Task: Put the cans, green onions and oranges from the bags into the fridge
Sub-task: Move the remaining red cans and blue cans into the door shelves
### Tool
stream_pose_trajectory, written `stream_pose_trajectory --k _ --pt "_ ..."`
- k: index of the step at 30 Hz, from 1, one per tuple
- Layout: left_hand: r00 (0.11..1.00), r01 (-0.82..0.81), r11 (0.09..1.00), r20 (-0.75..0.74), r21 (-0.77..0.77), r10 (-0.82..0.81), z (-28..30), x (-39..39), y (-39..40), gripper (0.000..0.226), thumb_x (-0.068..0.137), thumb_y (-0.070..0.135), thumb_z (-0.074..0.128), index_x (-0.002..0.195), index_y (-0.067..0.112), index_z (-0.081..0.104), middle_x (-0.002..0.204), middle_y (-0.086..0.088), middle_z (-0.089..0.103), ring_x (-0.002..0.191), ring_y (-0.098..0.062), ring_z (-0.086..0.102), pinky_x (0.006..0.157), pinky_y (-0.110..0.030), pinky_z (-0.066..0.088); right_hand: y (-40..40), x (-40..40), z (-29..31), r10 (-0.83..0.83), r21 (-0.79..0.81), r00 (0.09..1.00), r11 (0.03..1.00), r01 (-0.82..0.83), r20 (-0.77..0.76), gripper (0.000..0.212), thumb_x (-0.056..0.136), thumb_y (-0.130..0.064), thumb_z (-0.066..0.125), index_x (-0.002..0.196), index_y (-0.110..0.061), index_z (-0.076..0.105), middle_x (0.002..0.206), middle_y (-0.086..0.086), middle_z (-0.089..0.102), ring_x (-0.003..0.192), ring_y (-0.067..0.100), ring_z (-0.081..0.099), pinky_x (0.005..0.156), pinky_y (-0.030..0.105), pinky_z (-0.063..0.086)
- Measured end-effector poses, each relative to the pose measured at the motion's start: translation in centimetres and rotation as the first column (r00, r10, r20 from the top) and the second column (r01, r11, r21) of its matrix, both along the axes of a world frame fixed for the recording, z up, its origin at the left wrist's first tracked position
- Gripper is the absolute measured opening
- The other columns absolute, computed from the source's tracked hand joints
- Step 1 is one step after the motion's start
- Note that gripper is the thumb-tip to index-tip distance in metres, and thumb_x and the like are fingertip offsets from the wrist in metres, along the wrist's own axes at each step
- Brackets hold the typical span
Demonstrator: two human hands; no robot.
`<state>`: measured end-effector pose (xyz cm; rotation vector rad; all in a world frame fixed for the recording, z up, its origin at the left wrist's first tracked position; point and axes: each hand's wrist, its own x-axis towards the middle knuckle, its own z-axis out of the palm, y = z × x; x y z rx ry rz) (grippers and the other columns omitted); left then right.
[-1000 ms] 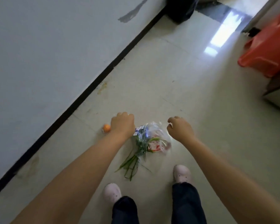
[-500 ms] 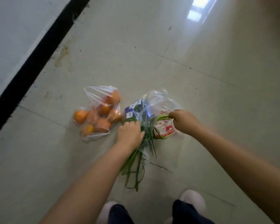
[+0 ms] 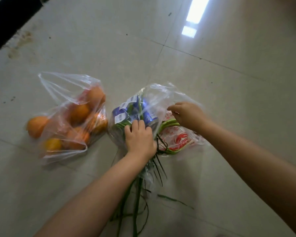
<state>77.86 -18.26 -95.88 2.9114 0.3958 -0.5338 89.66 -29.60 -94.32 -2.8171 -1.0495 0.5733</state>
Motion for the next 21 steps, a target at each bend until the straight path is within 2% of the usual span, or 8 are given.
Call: stream_pose_trajectory --k 4,6,8,10,13,15,18,21 --pt "0.953 -0.125 0.964 0.241 -0.235 0.182 0.2 -1.2 1.7 0.026 0.090 0.026 0.051 0.105 0.014 0.067 0.132 -0.003 0.049 0.128 -0.022 0.036 0.104 -0.037 0.027 0.2 -0.2 0.1 0.088 0.263 0.994 0.959 -0.102 0.066 0.039 0.079 0.009 0.047 0.111 -0.004 0.066 0.115 0.015 0.068 0.109 0.029 0.062 0.092 0.038 0.049" --pt "0.879 -0.134 0.949 0.408 -0.286 0.247 0.6 -1.7 3.2 0.019 0.085 0.018 0.059 0.089 0.006 0.072 0.111 -0.011 0.061 0.109 -0.031 0.050 0.089 -0.038 0.036 0.5 -0.4 0.5 0.111 0.363 0.988 0.920 -0.144 0.111 0.036 0.073 0.010 0.047 0.100 0.001 0.069 0.102 0.019 0.072 0.097 0.034 0.067 0.085 0.042 0.053" --pt "0.834 -0.212 0.915 0.424 -0.344 0.353 1.5 -2.1 4.8 0.016 0.086 0.012 0.057 0.082 0.000 0.068 0.088 -0.011 0.056 0.085 -0.024 0.047 0.072 -0.027 0.029 1.2 -1.1 1.4 0.110 0.389 0.989 0.910 -0.142 0.104 0.031 0.074 0.008 0.047 0.094 0.004 0.070 0.093 0.022 0.072 0.088 0.037 0.068 0.079 0.045 0.055" --pt "0.823 -0.291 0.875 0.365 -0.386 0.435 2.1 -2.5 6.4 0.017 0.090 0.010 0.052 0.084 -0.002 0.063 0.081 -0.012 0.052 0.077 -0.019 0.043 0.063 -0.025 0.022 2.2 -2.2 2.1 0.191 0.339 0.978 0.918 -0.207 0.079 0.028 0.079 0.005 0.046 0.094 0.004 0.070 0.093 0.022 0.071 0.087 0.035 0.066 0.079 0.044 0.054" --pt "0.832 -0.308 0.866 0.329 -0.395 0.446 3.1 -3.0 8.0 0.017 0.093 0.010 0.048 0.086 0.000 0.060 0.077 -0.013 0.055 0.072 -0.023 0.050 0.058 -0.031 0.034 3.7 -4.1 1.9 0.426 0.132 0.904 0.898 -0.419 -0.029 0.031 0.087 -0.003 0.044 0.110 -0.004 0.064 0.113 0.013 0.067 0.108 0.027 0.059 0.098 0.037 0.047" --pt "0.857 -0.287 0.892 0.322 -0.350 0.402 3.3 -3.2 8.6 0.016 0.092 0.008 0.049 0.091 -0.001 0.062 0.083 -0.016 0.061 0.076 -0.027 0.055 0.065 -0.034 0.040 4.9 -5.3 1.2 0.498 0.042 0.865 0.867 -0.496 -0.062 0.031 0.093 -0.012 0.040 0.114 -0.007 0.061 0.118 0.010 0.063 0.113 0.025 0.056 0.101 0.037 0.045" --pt "0.882 -0.276 0.910 0.295 -0.308 0.367 3.6 -3.4 9.2 0.014 0.086 0.003 0.055 0.095 -0.002 0.064 0.095 -0.020 0.067 0.088 -0.032 0.061 0.075 -0.035 0.046 6.5 -6.2 0.3 0.322 0.010 0.946 0.947 -0.321 -0.034 0.038 0.097 -0.026 0.035 0.102 -0.002 0.064 0.109 0.012 0.063 0.101 0.026 0.058 0.089 0.035 0.048" --pt "0.900 -0.267 0.914 0.260 -0.306 0.349 4.1 -3.3 9.2 0.018 0.083 0.002 0.057 0.098 -0.001 0.065 0.098 -0.020 0.067 0.091 -0.032 0.061 0.078 -0.034 0.046 7.7 -6.1 0.0 -0.026 0.104 0.970 0.993 0.053 -0.242 0.036 0.095 -0.025 0.037 0.098 0.001 0.062 0.084 0.012 0.058 0.077 0.024 0.055 0.068 0.030 0.043"
